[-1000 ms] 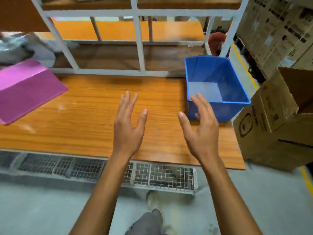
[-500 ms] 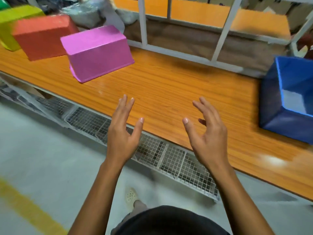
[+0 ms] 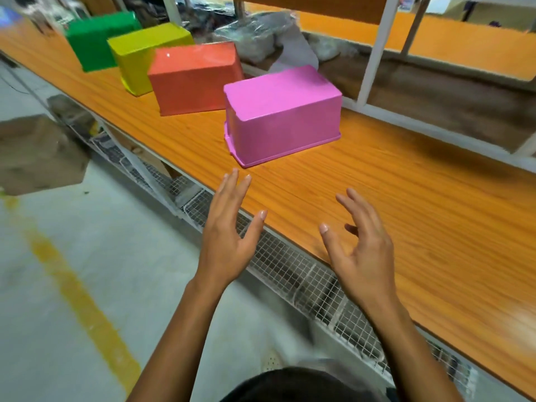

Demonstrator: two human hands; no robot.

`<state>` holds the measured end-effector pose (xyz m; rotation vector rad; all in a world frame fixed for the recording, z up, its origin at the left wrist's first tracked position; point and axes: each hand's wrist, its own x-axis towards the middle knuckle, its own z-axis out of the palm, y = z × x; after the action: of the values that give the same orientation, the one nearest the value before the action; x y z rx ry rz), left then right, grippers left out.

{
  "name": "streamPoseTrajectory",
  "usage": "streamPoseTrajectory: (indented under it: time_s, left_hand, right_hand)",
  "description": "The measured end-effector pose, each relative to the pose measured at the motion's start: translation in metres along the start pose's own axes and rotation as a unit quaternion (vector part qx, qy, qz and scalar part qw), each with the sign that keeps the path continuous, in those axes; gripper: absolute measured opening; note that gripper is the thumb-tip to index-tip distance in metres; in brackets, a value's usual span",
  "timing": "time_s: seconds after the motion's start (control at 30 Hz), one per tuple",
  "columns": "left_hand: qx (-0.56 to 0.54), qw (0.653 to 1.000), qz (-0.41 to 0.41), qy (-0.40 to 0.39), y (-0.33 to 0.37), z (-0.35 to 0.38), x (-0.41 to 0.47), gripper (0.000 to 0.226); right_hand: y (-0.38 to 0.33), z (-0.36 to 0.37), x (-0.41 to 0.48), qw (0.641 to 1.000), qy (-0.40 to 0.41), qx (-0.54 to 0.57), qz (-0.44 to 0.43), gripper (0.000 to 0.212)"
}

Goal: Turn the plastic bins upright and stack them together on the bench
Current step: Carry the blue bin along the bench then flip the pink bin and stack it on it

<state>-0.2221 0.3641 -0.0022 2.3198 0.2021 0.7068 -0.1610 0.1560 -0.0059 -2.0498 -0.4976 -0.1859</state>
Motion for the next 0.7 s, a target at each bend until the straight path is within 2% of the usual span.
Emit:
streamPoseTrajectory:
  time_s: [0.1, 0.3, 0.7]
  left_hand:
    - [0.01, 1.0, -0.001, 0.002, -0.023, -0.01, 0.016, 0.061]
    - [0.015, 1.0, 0.014, 0.004, -0.055, -0.006, 0.068, 0.059]
    - [0.066, 0.996, 0.039, -0.041, -0.118, 0.011, 0.221, 0.063]
  right_hand:
    - [-0.006, 0.024, 0.016, 1.0, -0.015, -0.004, 0.003, 0.059]
    - [-0.003, 0.056, 0.071, 1.0, 0.008, 0.006, 0.005, 0.056]
    - [0.003, 0.114, 0.21, 0.999, 0.051, 0.0, 0.01, 0.059]
